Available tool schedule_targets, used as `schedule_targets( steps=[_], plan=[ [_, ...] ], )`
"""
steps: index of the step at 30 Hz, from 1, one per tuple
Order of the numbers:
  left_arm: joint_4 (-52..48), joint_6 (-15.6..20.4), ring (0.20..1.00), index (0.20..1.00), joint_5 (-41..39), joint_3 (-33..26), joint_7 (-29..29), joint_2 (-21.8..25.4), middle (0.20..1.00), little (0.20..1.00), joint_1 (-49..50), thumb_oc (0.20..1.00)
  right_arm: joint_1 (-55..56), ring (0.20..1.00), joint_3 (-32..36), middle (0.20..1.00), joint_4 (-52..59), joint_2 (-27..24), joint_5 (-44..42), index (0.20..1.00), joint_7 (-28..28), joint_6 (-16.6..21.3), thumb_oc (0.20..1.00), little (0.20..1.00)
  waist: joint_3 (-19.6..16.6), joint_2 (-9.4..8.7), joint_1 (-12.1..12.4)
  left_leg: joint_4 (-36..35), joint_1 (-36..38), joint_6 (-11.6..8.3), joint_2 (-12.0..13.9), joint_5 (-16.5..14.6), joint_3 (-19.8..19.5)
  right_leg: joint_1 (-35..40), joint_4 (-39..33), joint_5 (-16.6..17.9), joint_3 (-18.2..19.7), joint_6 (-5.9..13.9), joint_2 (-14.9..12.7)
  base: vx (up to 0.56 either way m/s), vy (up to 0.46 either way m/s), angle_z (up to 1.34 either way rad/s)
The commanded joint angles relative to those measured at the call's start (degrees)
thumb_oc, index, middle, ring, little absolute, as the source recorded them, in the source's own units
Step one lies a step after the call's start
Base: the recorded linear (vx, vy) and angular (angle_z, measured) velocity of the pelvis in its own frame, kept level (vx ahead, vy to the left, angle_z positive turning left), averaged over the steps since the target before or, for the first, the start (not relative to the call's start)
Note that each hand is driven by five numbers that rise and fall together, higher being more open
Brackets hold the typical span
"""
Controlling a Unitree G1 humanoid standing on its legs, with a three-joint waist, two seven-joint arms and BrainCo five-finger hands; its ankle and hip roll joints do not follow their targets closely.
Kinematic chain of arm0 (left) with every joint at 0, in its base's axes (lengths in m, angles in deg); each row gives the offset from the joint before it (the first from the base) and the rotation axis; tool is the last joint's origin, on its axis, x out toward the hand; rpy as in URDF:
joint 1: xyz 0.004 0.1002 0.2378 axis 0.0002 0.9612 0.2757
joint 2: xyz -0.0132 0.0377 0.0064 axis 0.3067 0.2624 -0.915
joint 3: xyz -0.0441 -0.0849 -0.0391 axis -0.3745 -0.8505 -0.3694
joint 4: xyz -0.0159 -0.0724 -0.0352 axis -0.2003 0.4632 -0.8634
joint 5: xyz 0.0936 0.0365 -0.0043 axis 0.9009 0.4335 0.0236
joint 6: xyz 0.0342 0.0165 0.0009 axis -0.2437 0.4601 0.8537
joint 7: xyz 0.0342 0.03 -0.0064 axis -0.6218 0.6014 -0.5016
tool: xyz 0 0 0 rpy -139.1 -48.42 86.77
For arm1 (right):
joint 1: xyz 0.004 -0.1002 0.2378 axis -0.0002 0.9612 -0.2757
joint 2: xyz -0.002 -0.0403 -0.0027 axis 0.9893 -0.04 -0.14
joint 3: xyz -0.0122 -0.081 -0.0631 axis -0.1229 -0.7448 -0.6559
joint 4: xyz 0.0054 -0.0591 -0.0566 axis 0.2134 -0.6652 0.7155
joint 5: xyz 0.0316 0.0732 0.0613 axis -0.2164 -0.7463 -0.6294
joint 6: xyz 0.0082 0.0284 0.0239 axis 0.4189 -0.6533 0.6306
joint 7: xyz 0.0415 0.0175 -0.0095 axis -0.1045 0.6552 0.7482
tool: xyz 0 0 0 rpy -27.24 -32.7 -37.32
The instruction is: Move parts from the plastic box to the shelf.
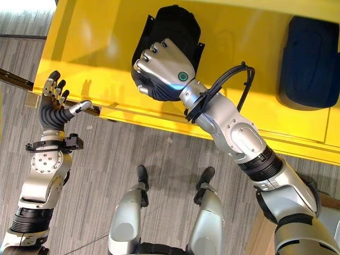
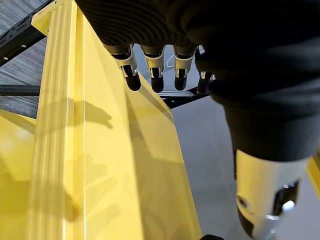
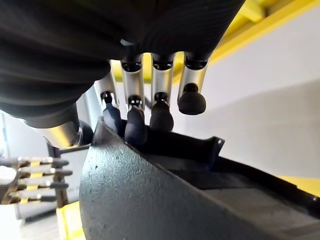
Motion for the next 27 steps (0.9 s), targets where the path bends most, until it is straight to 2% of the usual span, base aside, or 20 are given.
schedule_targets(
  steps=[1,5,7,12,17,19,24,25,26,27],
  plan=[
    [-6.68,4.83,1.0,1.0,-1.35,-1.91,-0.72,3.51,1.0,1.0,1.61,1.0,-7.51,0.2,-0.68,0.2,2.34,0.22,1.79,0.2,-3.27,0.86,0.2,0.2,-0.99,-1.51,0.96,3.68,-2.89,0.91,-0.84,-3.85,-0.7,3.04,1.38,-7.84,-0.28,3.51,0.73,-0.01,-0.053,0.02],
    [-6.36,6.05,1.0,1.0,-1.67,-1.87,-1.49,4.1,1.0,1.0,2.09,1.0,-7.95,0.2,-1.66,0.2,-1.3,-0.91,0.81,0.2,-7.26,-2.28,0.2,0.2,-0.99,-1.73,1.14,3.53,-3.11,0.91,-0.66,-3.58,-0.76,2.96,1.27,-7.76,-0.39,3.43,0.91,-0.01,-0.016,0.02],
    [-6.13,6.5,1.0,1.0,-1.73,-1.66,-1.85,4.46,1.0,1.0,2.21,1.0,-8.06,0.2,-1.67,0.2,-3.49,-1.53,0.58,0.2,-9.8,-2.45,0.2,0.2,-0.99,-1.8,1.09,3.54,-3.21,0.85,-0.6,-3.49,-0.82,2.83,1.35,-7.72,-0.47,3.46,0.93,-0.01,-0.012,0.03],
    [-5.74,7.48,1.0,1.0,-2.39,-1.63,-1.52,4.69,1.0,1.0,2.68,1.0,-8.01,0.2,-1.56,0.2,-5.78,-2.46,0.8,0.2,-11.44,-2.75,0.2,0.2,-0.99,-1.53,0.89,3.49,-3.38,0.85,-0.43,-3.4,-0.74,2.66,1.24,-7.63,-0.51,3.57,0.74,-0.01,0.007,0.05],
    [-5.13,7.8,1.0,1.0,-3.21,-1.14,-1.18,5.18,1.0,1.0,2.56,1.0,-9.1,0.2,-1.61,0.2,-8.84,-3.34,2.04,0.2,-15.88,0.44,0.2,0.2,-0.99,-1.17,0.79,3.25,-3.9,0.9,-0.4,-3.16,-0.79,1.86,1.31,-7.36,-0.34,3.82,0.5,0.0,0.0,0.0],
    [-4.92,8.24,1.0,1.0,-3.44,-1.13,-1.59,5.25,1.0,1.0,2.82,1.0,-10.17,0.2,-1.88,0.2,-8.97,-3.69,2.52,0.2,-16.65,3.02,0.2,0.2,-0.99,-0.99,0.89,2.89,-4.0,0.8,-0.41,-2.94,-0.83,1.73,1.02,-7.24,-0.4,3.85,0.57,0.0,0.0,0.0],
    [-4.96,8.6,1.0,1.0,-3.81,-0.86,-1.93,5.29,1.0,1.0,3.03,1.0,-11.25,0.2,-2.33,0.2,-8.17,-4.34,1.71,0.2,-18.03,2.22,0.2,0.2,-0.99,-0.7,1.0,2.44,-4.04,0.84,-0.51,-2.75,-0.89,1.55,0.96,-7.3,-0.33,3.78,0.62,0.0,0.0,0.0],
    [-4.91,9.33,1.0,1.0,-4.25,-0.7,-1.71,5.2,1.0,1.0,3.31,1.0,-11.44,0.2,-2.01,0.2,-8.57,-4.29,-1.1,0.2,-22.94,2.02,0.2,0.2,-0.99,-0.43,0.91,2.21,-3.85,0.88,-0.55,-2.62,-0.91,1.7,0.72,-7.22,-0.29,3.76,0.69,0.0,0.0,0.0],
    [-4.92,9.4,1.0,1.0,-4.34,-0.7,-1.71,5.22,1.0,1.0,3.37,1.0,-11.44,0.2,-1.95,0.2,-8.73,-4.32,-1.58,0.2,-23.65,2.2,0.2,0.2,-0.99,-0.41,0.91,2.17,-3.79,0.89,-0.57,-2.62,-0.91,1.76,0.67,-7.21,-0.28,3.76,0.7,-0.01,0.036,-0.01],
    [-4.9,9.67,1.0,1.0,-4.44,-0.71,-1.54,5.12,1.0,1.0,3.56,1.0,-11.21,0.351,-1.17,0.351,-8.43,-4.12,-3.38,0.351,-24.91,2.77,0.351,0.351,-0.99,-0.26,0.78,2.1,-3.7,0.87,-0.56,-2.57,-0.86,1.79,0.63,-7.17,-0.25,3.78,0.67,0.0,0.07,-0.01]
  ],
)
